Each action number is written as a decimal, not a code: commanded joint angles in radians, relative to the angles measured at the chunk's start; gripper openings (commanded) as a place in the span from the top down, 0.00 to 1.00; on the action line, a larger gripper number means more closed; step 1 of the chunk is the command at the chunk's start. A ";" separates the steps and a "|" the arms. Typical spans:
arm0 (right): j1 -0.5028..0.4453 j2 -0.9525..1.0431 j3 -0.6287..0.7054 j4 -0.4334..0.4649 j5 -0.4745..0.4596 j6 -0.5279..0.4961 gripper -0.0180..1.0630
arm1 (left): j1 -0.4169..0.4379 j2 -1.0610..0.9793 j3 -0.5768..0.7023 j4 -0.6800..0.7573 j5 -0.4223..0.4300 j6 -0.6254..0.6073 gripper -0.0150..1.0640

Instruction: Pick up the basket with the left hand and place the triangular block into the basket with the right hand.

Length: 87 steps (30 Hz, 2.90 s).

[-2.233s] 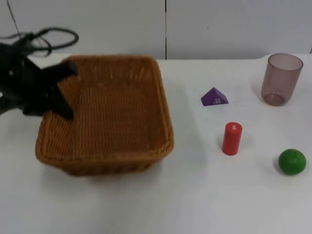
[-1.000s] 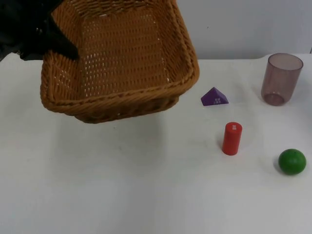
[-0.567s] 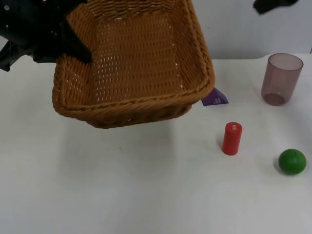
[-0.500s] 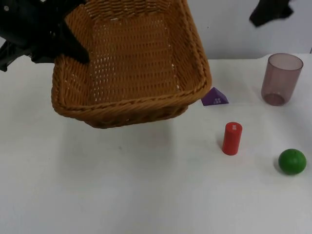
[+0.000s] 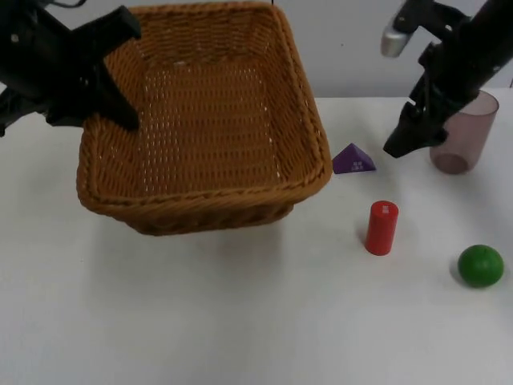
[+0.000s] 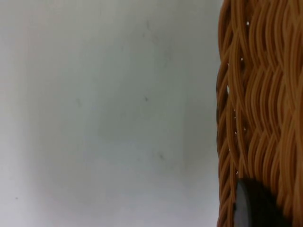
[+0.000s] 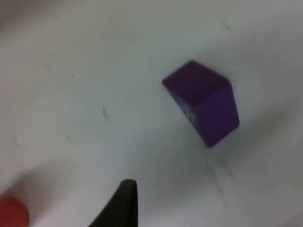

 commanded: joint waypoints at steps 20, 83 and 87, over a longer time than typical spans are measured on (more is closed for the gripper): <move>0.053 0.225 -0.183 -0.007 0.007 -0.041 0.01 | -0.005 0.005 -0.003 -0.007 -0.005 -0.039 0.99; 0.053 -0.237 -0.265 -0.006 0.374 0.422 0.98 | -0.005 0.005 -0.003 -0.012 0.029 -0.014 0.99; 0.056 -0.325 -0.265 -0.006 0.424 0.455 0.98 | -0.005 0.005 -0.003 -0.012 0.029 -0.014 0.99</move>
